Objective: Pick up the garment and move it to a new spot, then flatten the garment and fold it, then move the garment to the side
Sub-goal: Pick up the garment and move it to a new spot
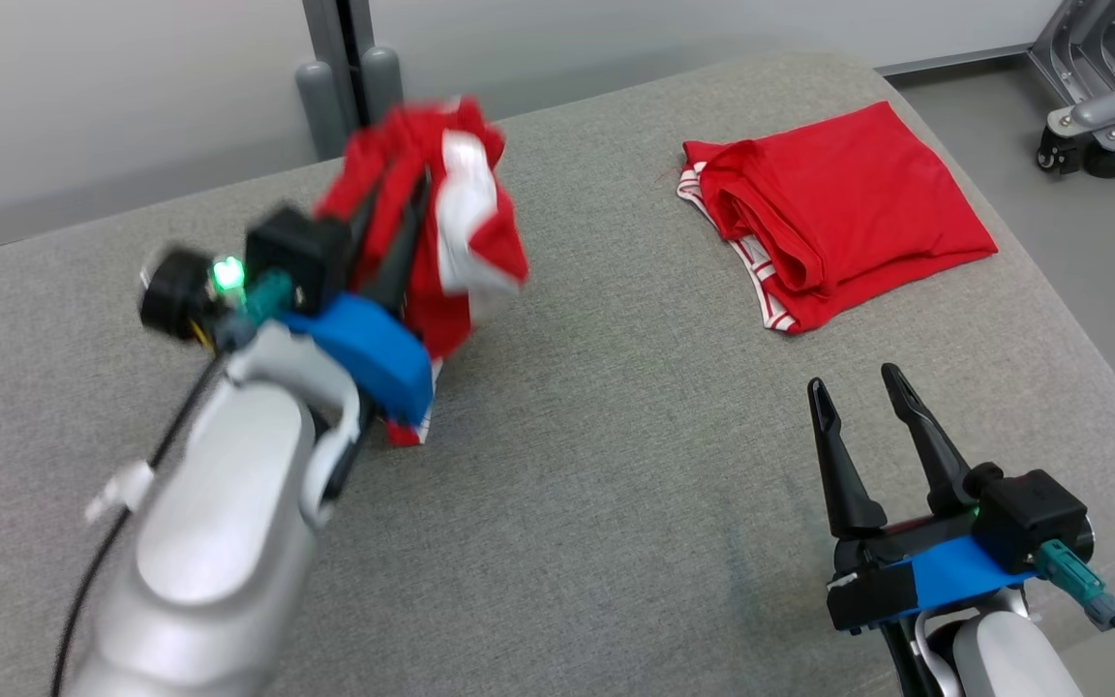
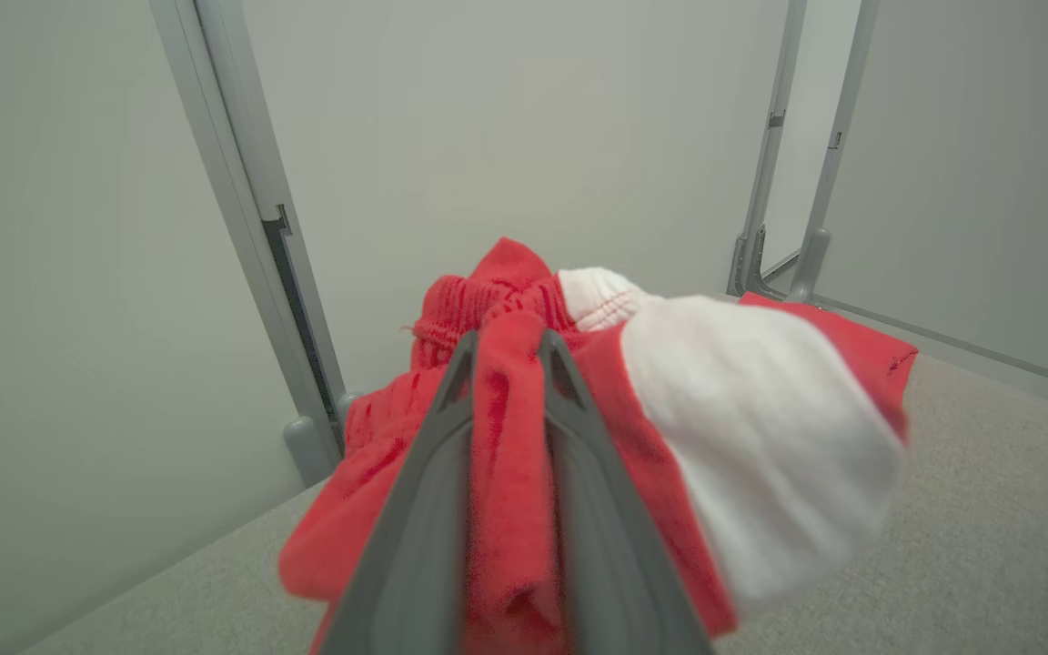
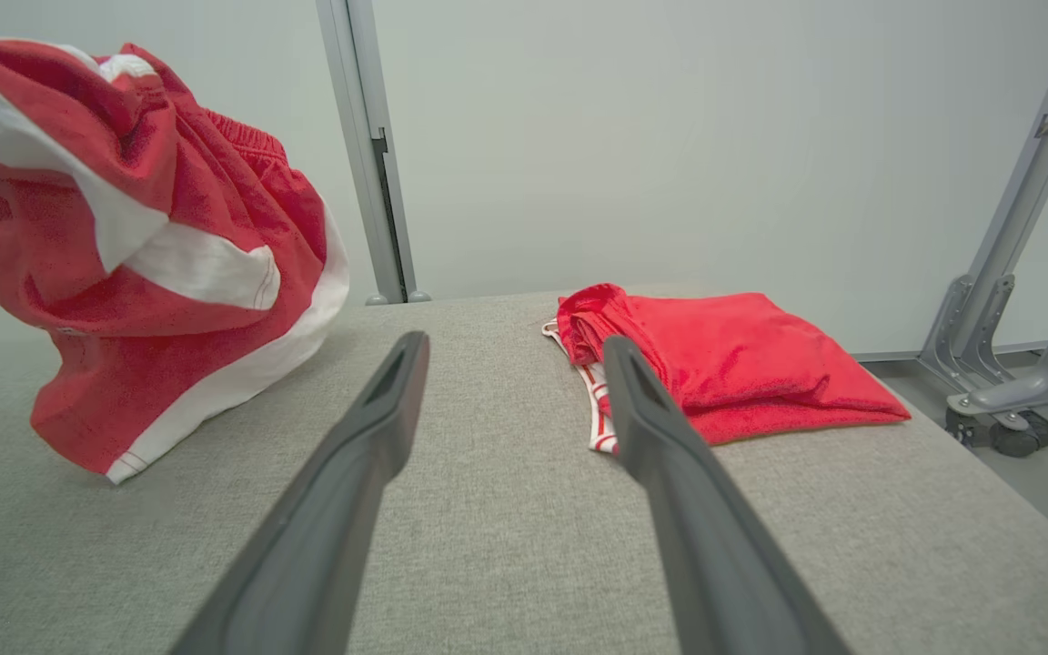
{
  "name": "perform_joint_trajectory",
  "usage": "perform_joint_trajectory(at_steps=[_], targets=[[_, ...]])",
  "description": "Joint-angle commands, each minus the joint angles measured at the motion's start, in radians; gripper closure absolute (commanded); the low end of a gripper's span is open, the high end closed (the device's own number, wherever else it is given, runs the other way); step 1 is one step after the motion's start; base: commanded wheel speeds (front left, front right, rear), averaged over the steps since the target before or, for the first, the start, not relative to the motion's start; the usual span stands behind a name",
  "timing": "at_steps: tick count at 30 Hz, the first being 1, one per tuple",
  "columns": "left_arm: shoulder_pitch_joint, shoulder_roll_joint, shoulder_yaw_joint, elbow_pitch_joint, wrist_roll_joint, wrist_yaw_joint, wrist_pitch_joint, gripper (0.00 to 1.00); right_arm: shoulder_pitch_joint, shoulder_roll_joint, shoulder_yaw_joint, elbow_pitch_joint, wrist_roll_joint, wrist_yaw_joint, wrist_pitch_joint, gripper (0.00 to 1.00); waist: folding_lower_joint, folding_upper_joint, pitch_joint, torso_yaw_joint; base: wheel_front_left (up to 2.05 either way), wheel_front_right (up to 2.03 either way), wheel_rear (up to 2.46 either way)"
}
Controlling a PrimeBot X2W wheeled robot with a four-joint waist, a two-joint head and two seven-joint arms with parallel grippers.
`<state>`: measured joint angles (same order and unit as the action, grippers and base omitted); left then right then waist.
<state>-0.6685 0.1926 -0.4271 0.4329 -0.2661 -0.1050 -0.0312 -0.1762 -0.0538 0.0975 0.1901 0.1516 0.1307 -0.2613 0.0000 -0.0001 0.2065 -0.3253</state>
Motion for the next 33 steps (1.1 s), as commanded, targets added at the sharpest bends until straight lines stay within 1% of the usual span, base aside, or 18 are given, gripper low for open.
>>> perform_joint_trajectory(at_steps=[1, 5, 6, 7, 12, 17, 21, 22, 23, 24, 27, 33], targets=[[0.044, -0.008, -0.001, 0.020, -0.012, 0.007, -0.022, 1.00, -0.006, 0.003, 0.001, 0.002, 0.001, 0.000, -0.004, 0.00, 0.0000, 0.0001, -0.003, 0.003, 0.00, 0.00, 0.00], [0.141, -0.032, -0.032, 0.088, -0.017, 0.014, -0.064, 1.00, 0.006, 0.003, -0.004, 0.011, -0.004, 0.000, -0.004, 0.00, 0.0000, 0.0001, -0.009, 0.018, 0.00, 0.00, 0.00], [0.157, -0.036, -0.037, 0.104, -0.012, 0.019, -0.078, 0.67, 0.008, 0.003, -0.002, 0.014, -0.005, 0.000, -0.004, 0.00, 0.0000, 0.0001, -0.010, 0.022, 0.00, 0.00, 0.00], [0.169, -0.043, -0.045, 0.118, -0.010, 0.021, -0.092, 0.00, 0.008, 0.003, -0.005, 0.016, -0.007, 0.000, -0.004, 0.00, 0.0000, 0.0001, -0.012, 0.028, 0.00, 0.00, 0.00], [0.195, -0.063, -0.055, 0.157, 0.001, 0.039, -0.186, 0.00, 0.015, 0.003, -0.009, 0.027, -0.012, 0.000, -0.004, 0.00, 0.0000, 0.0001, -0.029, 0.050, 0.00, 0.00, 0.00], [0.216, -0.059, -0.031, 0.123, 0.014, 0.071, -0.229, 0.00, 0.026, 0.003, -0.013, 0.036, -0.016, 0.000, -0.004, 0.00, 0.0000, 0.0001, -0.053, 0.078, 0.00, 0.00, 0.00], [0.249, -0.042, 0.015, 0.026, 0.031, 0.101, -0.234, 0.00, 0.040, 0.003, -0.017, 0.039, -0.016, 0.000, -0.004, 0.00, 0.0000, 0.0001, -0.069, 0.108, 0.00, 0.00, 0.00], [0.249, -0.042, 0.015, 0.026, 0.031, 0.101, -0.234, 0.00, 0.040, 0.003, -0.017, 0.039, -0.016, 0.000, -0.004, 0.00, 0.0000, 0.0001, -0.069, 0.108, 0.00, 0.00, 0.00], [0.288, -0.034, 0.045, -0.034, 0.043, 0.119, -0.234, 0.00, 0.044, 0.003, -0.020, 0.041, -0.018, 0.000, -0.004, 0.00, 0.0000, 0.0001, -0.077, 0.124, 0.00, 0.00, 0.00], [0.288, -0.034, 0.045, -0.034, 0.043, 0.119, -0.234, 0.00, 0.044, 0.003, -0.020, 0.041, -0.018, 0.000, -0.004, 0.00, 0.0000, 0.0001, -0.077, 0.124, 0.00, 0.00, 0.00], [0.343, -0.023, 0.092, -0.116, 0.061, 0.138, -0.234, 0.00, 0.052, 0.003, -0.025, 0.043, -0.019, 0.000, -0.004, 0.00, 0.0000, 0.0001, -0.091, 0.149, 0.00, 0.00, 0.00], [0.462, -0.007, 0.184, -0.208, 0.091, 0.162, -0.235, 0.00, 0.069, 0.002, -0.033, 0.052, -0.022, 0.000, -0.004, 0.00, 0.0000, 0.0001, -0.121, 0.198, 0.00, 0.00, 0.00]])
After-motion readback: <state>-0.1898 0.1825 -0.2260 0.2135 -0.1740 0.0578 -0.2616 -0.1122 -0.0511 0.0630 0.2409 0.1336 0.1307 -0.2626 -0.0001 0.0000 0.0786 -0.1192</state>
